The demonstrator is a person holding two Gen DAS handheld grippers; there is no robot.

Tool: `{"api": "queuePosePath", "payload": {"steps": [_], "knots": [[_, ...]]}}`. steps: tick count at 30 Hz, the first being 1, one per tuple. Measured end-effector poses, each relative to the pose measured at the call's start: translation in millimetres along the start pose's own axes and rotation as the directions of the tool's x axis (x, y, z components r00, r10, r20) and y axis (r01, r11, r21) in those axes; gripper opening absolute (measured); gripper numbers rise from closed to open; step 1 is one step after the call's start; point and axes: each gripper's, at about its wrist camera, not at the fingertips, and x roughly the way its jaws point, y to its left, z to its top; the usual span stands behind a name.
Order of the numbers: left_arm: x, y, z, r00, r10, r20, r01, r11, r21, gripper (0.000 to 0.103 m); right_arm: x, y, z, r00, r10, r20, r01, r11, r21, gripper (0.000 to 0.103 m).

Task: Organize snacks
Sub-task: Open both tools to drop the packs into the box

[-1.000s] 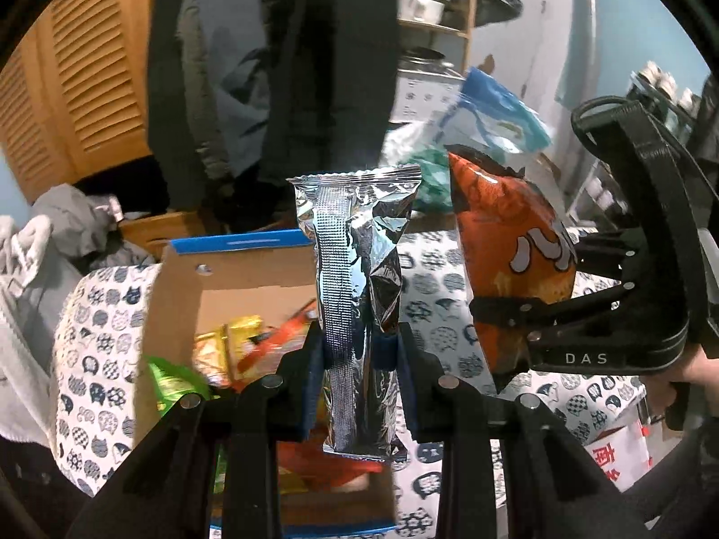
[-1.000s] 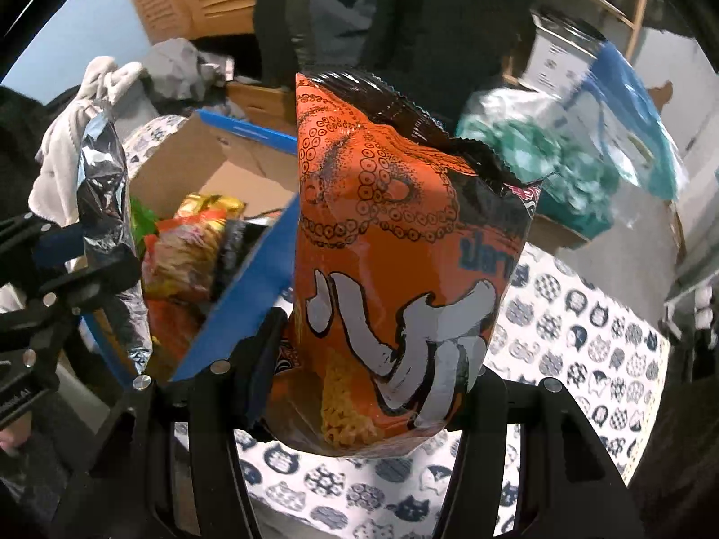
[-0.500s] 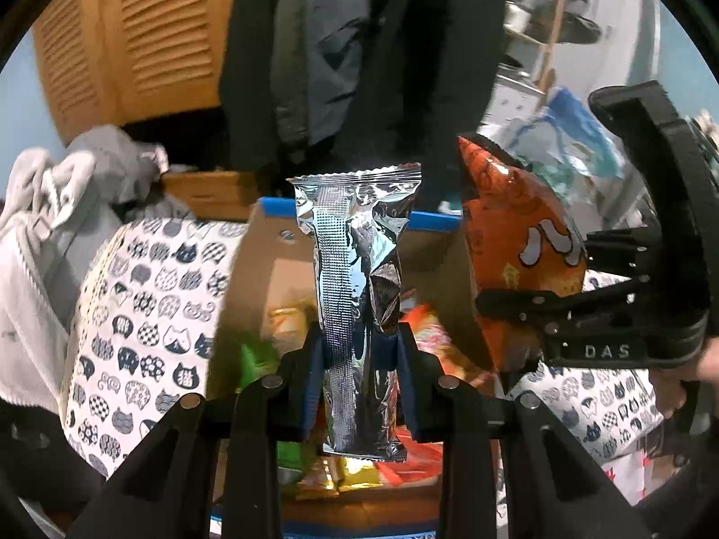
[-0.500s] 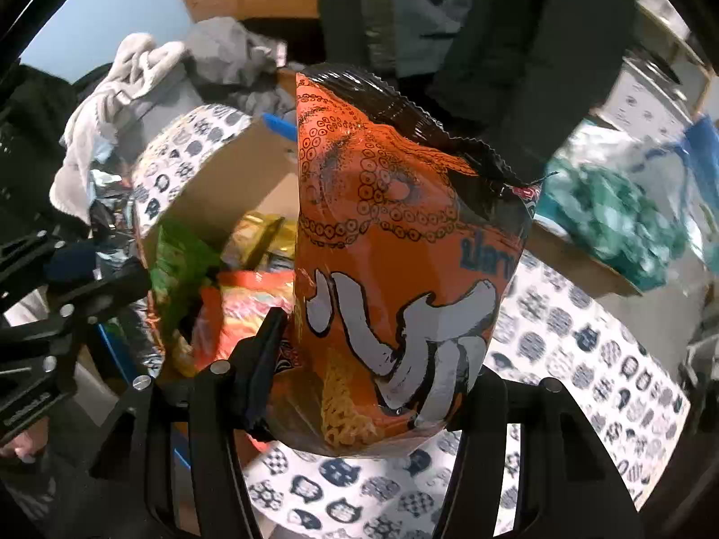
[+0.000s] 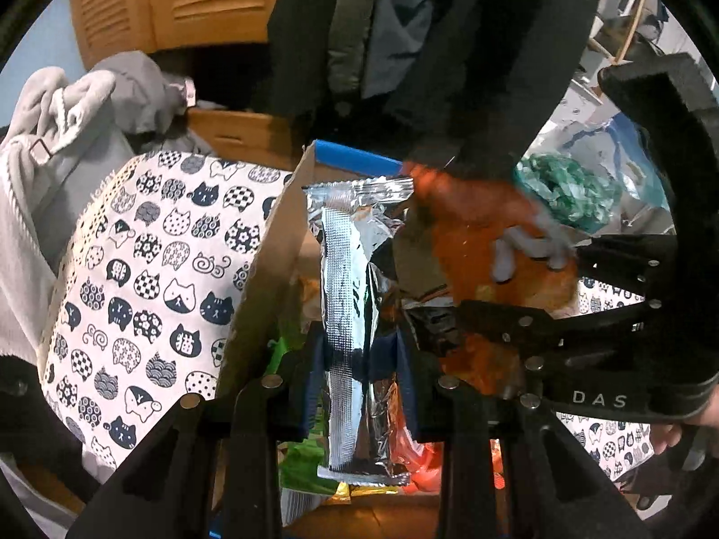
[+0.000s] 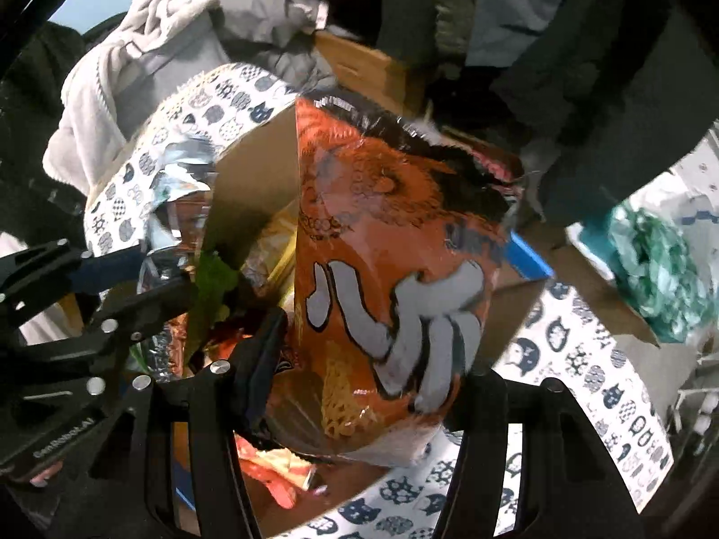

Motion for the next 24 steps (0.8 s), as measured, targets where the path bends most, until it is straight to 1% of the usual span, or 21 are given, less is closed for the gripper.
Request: {"api": "queuePosePath", "payload": {"steps": [2,3,4,5,6,8,11,12,13,18,21,23,24], "knots": [[-1,-1,-1,1.000,0.004,0.004,-0.004,1.000,0.004,0.030,0,1,2,1.000,-0.013,0.004,0.013,1.000,-0.007,0.058],[-1,-1,-1,1.000,0.008,0.005,-0.008,1.000,0.009,0.031,-2,1,3,1.000,-0.015,0.010,0.015,1.000,-0.007,0.060],[-1,-2,-1,1.000,0.011,0.006,-0.011,1.000,0.013,0.035,-4,0,3,1.000,-0.013,0.019,0.013,1.000,-0.003,0.065],[-2,-2,-1,1.000,0.015,0.007,-0.015,1.000,0.017,0.040,-8,-1,3,0.999,-0.007,0.032,0.007,1.000,0.003,0.066],[-3,-4,-1,1.000,0.019,0.010,-0.019,1.000,0.020,0.044,-11,-3,3,0.999,-0.007,0.041,0.006,1.000,0.008,0.067],[-8,-6,-2,0.999,0.027,0.020,-0.027,0.999,0.027,0.054,-19,-5,2,0.998,-0.015,0.054,0.015,1.000,0.012,0.067],[-15,-11,-5,0.999,0.038,0.027,-0.039,0.999,0.038,0.065,-31,-7,-3,0.997,-0.026,0.071,0.025,0.999,0.020,0.069],[-19,-13,-7,0.999,0.040,0.032,-0.041,0.998,0.047,0.067,-36,-9,-6,0.996,-0.032,0.080,0.030,0.999,0.025,0.070],[-22,-16,-8,0.998,0.043,0.037,-0.045,0.997,0.056,0.073,-40,-10,-9,0.995,-0.036,0.089,0.033,0.999,0.030,0.071],[-41,-31,-15,0.996,0.045,0.071,-0.052,0.993,0.105,0.081,-76,-19,-38,0.983,-0.078,0.168,0.068,0.995,0.067,0.077],[-49,-40,-19,0.996,0.031,0.081,-0.041,0.991,0.128,0.081,-94,-24,-58,0.975,-0.098,0.198,0.078,0.992,0.103,0.078],[-53,-46,-21,0.996,0.027,0.084,-0.039,0.989,0.146,0.087,-107,-28,-73,0.970,-0.108,0.216,0.083,0.989,0.121,0.078],[-55,-49,-23,0.996,0.021,0.087,-0.034,0.988,0.153,0.087,-112,-28,-81,0.968,-0.112,0.225,0.084,0.988,0.130,0.078]]}}
